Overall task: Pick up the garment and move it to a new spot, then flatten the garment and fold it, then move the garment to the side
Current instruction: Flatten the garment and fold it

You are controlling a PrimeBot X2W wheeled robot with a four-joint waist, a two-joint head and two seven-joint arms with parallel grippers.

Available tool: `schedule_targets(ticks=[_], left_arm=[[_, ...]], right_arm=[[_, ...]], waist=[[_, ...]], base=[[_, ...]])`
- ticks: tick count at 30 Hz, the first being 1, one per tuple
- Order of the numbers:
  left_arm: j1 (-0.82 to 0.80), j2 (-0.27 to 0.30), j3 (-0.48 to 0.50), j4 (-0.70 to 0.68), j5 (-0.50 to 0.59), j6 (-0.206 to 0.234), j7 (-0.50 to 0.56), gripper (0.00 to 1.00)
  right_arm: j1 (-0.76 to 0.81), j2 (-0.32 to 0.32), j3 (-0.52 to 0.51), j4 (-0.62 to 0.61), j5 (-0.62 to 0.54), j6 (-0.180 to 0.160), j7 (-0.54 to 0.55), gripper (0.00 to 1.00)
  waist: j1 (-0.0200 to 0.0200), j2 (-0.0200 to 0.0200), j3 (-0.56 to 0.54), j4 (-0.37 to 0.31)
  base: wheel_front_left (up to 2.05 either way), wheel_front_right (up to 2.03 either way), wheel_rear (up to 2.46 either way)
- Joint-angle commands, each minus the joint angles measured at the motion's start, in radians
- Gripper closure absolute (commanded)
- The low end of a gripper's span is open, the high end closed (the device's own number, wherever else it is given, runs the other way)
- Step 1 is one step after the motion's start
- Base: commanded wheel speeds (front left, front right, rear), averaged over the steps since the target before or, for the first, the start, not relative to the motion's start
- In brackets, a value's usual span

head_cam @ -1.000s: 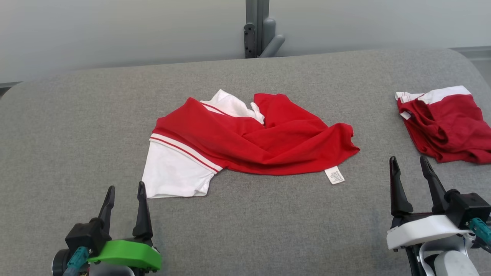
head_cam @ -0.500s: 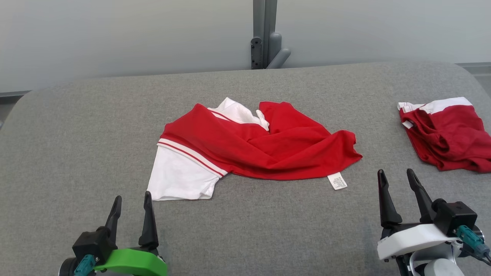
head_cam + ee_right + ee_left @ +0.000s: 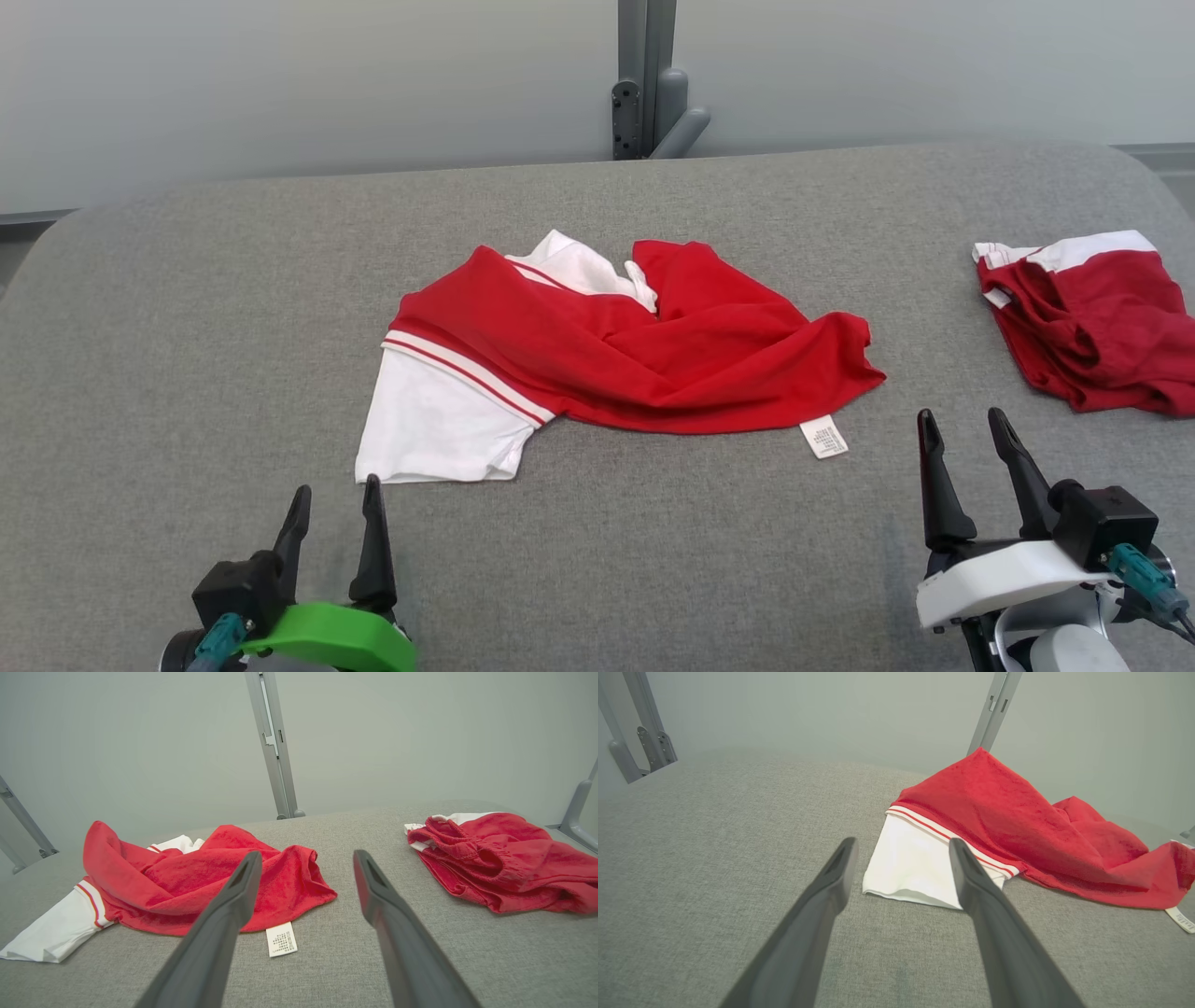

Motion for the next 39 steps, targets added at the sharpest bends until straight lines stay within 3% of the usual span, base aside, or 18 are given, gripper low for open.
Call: schedule_targets(ticks=[1,7,14,21,28,30,33,34,35,36,39], left_arm=[[-0.024,0.000,-0.002,0.008,-0.003,0.000,0.001,0.00],[-0.111,0.001,-0.011,0.118,-0.036,-0.011,0.091,0.00],[-0.241,0.017,0.003,0.271,-0.065,0.020,0.222,0.00],[-0.319,0.021,0.023,0.376,-0.082,0.061,0.247,0.00],[-0.354,0.019,0.014,0.469,-0.084,0.070,0.241,0.00],[-0.364,0.016,0.006,0.505,-0.086,0.062,0.233,0.50],[-0.375,0.011,-0.004,0.535,-0.090,0.058,0.222,0.74],[-0.375,0.011,-0.004,0.535,-0.090,0.058,0.222,0.74],[-0.379,0.010,-0.006,0.543,-0.093,0.054,0.217,0.91],[-0.383,0.010,-0.010,0.552,-0.095,0.052,0.211,1.00],[-0.397,0.008,-0.022,0.574,-0.096,0.036,0.189,1.00]], right_arm=[[-0.012,-0.001,0.000,0.003,0.007,-0.001,-0.007,0.00],[-0.029,-0.001,0.005,0.010,0.008,-0.001,-0.008,0.00],[-0.052,-0.001,0.012,0.017,0.012,-0.001,-0.010,0.00],[-0.067,-0.001,0.012,0.022,0.012,-0.001,-0.011,0.00],[-0.071,-0.001,0.008,0.032,0.007,-0.001,-0.014,0.00],[-0.073,-0.001,0.006,0.044,0.000,-0.001,-0.010,0.00],[-0.088,-0.001,0.002,0.074,-0.009,-0.001,0.008,0.00],[-0.088,-0.001,0.002,0.074,-0.009,-0.001,0.008,0.00],[-0.095,-0.001,0.001,0.090,-0.014,-0.001,0.014,0.00],[-0.107,-0.001,-0.001,0.108,-0.016,-0.001,0.018,0.00],[-0.153,-0.001,-0.013,0.179,-0.038,-0.001,0.030,0.00]], waist=[[0.0000,0.0033,0.005,0.001],[0.0000,0.0033,0.035,-0.003],[0.0000,0.0033,0.072,-0.023],[0.0000,0.0033,0.095,-0.043],[0.0000,0.0033,0.102,-0.052],[0.0000,0.0033,0.102,-0.051],[0.0000,0.0033,0.103,-0.048],[0.0000,0.0033,0.103,-0.048],[0.0000,0.0033,0.103,-0.046],[0.0000,0.0033,0.104,-0.044],[0.0000,0.0033,0.107,-0.033]], base=[[0.00,0.00,0.00],[0.00,0.00,0.00],[0.00,0.00,0.00],[0.00,0.00,0.00],[0.00,0.00,0.00],[0.00,0.00,0.00],[0.00,0.00,0.00],[0.00,0.00,0.00],[0.00,0.00,0.00],[0.00,0.00,0.00],[0.00,0.00,0.00]])
